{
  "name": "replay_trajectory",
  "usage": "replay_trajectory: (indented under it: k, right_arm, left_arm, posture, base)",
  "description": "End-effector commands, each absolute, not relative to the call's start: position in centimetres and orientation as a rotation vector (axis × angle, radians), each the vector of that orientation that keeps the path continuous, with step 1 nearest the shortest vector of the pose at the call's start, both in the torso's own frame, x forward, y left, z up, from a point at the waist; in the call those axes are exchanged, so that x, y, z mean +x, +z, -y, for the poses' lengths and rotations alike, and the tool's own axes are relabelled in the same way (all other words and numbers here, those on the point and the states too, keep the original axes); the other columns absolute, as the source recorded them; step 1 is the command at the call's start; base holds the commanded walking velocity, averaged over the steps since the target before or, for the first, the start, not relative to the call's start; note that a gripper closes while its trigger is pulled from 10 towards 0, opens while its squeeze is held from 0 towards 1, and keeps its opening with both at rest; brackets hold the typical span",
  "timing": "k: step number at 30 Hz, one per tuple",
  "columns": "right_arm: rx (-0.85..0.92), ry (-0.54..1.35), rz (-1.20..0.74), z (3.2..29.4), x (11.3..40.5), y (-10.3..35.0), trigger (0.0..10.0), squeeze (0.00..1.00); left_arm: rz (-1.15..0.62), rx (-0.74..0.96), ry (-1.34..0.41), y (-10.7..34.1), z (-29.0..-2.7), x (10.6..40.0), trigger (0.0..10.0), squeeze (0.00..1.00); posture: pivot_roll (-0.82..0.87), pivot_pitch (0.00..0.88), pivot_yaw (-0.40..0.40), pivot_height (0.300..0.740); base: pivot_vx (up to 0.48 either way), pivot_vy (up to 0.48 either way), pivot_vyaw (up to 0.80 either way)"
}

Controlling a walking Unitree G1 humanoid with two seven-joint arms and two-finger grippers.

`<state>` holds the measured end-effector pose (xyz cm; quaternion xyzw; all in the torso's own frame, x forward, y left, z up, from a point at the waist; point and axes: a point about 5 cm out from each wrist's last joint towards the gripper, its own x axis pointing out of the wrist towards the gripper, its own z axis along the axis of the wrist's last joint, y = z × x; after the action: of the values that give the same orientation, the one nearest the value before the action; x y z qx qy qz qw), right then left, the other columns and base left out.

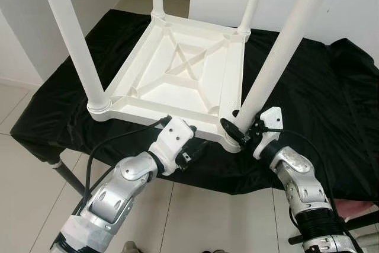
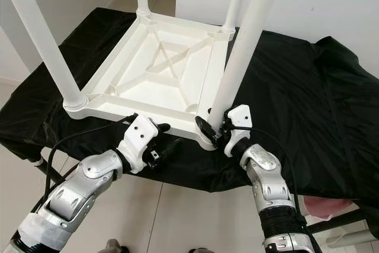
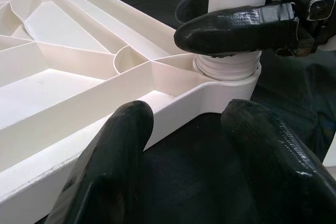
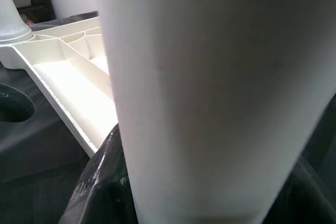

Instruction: Building children table

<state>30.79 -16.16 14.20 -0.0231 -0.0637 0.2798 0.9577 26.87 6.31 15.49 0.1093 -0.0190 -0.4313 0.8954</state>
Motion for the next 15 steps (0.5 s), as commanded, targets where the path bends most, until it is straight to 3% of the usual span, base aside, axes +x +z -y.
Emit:
replay_trajectory:
  k: [1,10,15]
  right_arm:
    - [-0.018,0.472,0.1,16.4,30.4,13.5,10.0,0.0]
    - [0.042,0.27,0.108,14.5,29.4,13.4,10.0,0.0]
    - [0.119,0.004,0.083,14.1,29.3,13.1,10.0,0.0]
  left_arm:
    - [0.036,0.232,-0.955,15.6,-6.1,26.5,10.0,0.0]
    - [0.031,0.229,-0.953,15.6,-6.1,26.4,10.0,0.0]
    - [0.029,0.232,-0.95,15.5,-6.2,26.4,10.0,0.0]
  posture:
    - [0.02,0.124,-0.042,0.74]
    - [0.02,0.134,-0.044,0.74]
    - [0.02,0.135,-0.041,0.74]
  base:
    - [0.0,0.0,0.0]
    - [0.0,0.0,0.0]
    - [0.0,0.0,0.0]
